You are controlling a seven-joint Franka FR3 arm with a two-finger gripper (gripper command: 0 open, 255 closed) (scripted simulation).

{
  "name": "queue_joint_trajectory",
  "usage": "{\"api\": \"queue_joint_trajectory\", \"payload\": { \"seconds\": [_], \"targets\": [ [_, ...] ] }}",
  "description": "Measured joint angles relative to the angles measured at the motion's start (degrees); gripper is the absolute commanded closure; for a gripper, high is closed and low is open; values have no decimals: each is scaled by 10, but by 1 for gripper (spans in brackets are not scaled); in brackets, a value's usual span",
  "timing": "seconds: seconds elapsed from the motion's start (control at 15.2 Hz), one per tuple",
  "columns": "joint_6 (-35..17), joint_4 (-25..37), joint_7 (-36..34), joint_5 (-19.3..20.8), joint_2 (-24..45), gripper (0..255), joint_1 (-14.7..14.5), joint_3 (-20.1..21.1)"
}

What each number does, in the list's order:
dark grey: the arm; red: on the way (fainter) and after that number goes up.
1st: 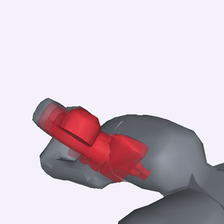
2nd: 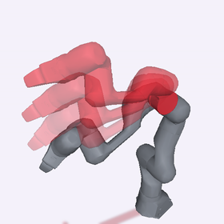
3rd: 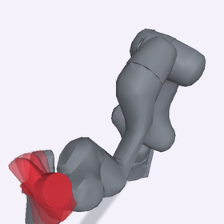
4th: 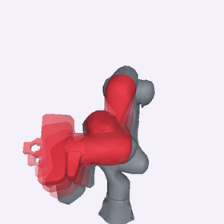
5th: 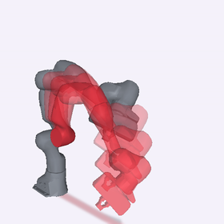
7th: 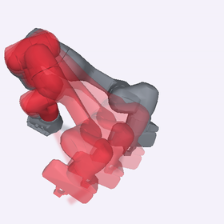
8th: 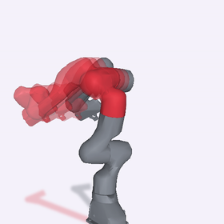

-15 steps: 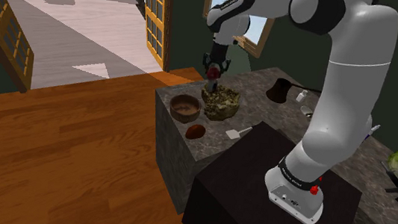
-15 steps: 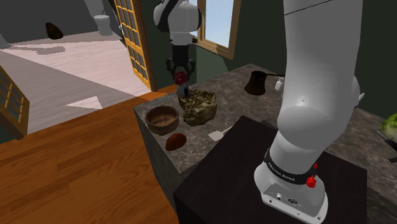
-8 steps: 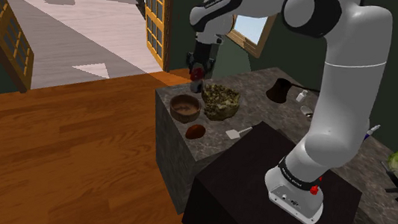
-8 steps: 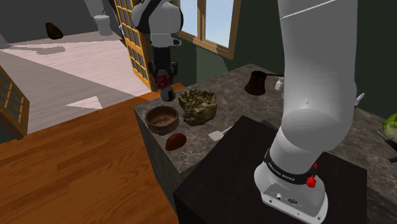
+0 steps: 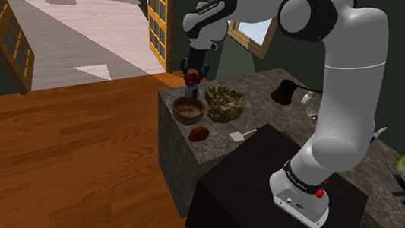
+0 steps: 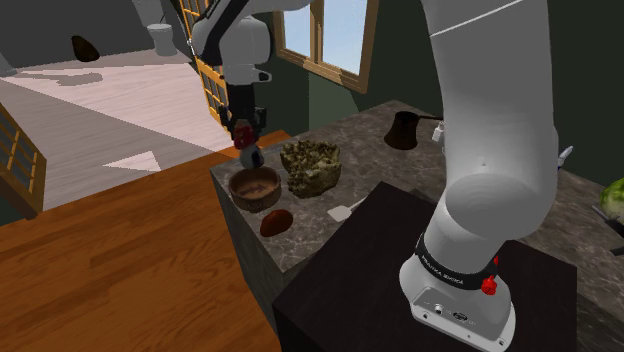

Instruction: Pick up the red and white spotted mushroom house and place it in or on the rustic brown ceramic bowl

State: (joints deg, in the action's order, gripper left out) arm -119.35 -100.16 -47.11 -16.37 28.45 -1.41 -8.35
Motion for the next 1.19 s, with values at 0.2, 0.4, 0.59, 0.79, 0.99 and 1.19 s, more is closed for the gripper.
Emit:
{"api": "queue_joint_trajectory", "payload": {
  "seconds": [0.2, 0.4, 0.59, 0.79, 0.99, 1.19],
  "targets": [
    [-20, -6, 5, -5, 14, 255, 1, 2],
    [-35, -8, 9, -8, 27, 255, 1, 4],
    [-51, -11, 13, -13, 41, 255, 2, 7],
    [-67, -11, 18, -17, 58, 255, 3, 9],
    [-76, -11, 22, -20, 68, 255, 5, 11],
    [-78, -11, 22, -20, 69, 255, 5, 11]
  ]
}}
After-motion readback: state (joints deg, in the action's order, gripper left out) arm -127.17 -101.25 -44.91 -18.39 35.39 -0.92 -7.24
